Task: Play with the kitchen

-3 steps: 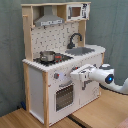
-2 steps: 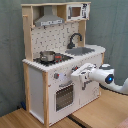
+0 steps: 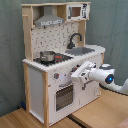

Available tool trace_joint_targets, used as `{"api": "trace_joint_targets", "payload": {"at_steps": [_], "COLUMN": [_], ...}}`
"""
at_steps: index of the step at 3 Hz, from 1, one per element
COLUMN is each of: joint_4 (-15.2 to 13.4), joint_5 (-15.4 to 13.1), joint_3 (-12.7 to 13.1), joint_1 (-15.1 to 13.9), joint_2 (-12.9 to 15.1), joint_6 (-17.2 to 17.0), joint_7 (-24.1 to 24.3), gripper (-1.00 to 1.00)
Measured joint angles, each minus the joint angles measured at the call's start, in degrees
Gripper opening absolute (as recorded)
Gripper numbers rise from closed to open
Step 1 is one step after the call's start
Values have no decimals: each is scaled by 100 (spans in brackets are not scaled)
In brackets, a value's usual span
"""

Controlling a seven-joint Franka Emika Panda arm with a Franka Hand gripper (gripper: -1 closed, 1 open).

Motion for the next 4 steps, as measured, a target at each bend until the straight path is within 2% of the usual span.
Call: {"api": "trace_joint_targets", "payload": {"at_steps": [1,2,4], "joint_4": [0,-1,-1], "joint_5": [5,502,581], "joint_3": [-3,-13,-13], "joint_1": [1,8,2], "joint_2": [0,122,157], "joint_6": [0,0,0], "joint_7": [0,513,1669], "gripper": [100,100,100]}}
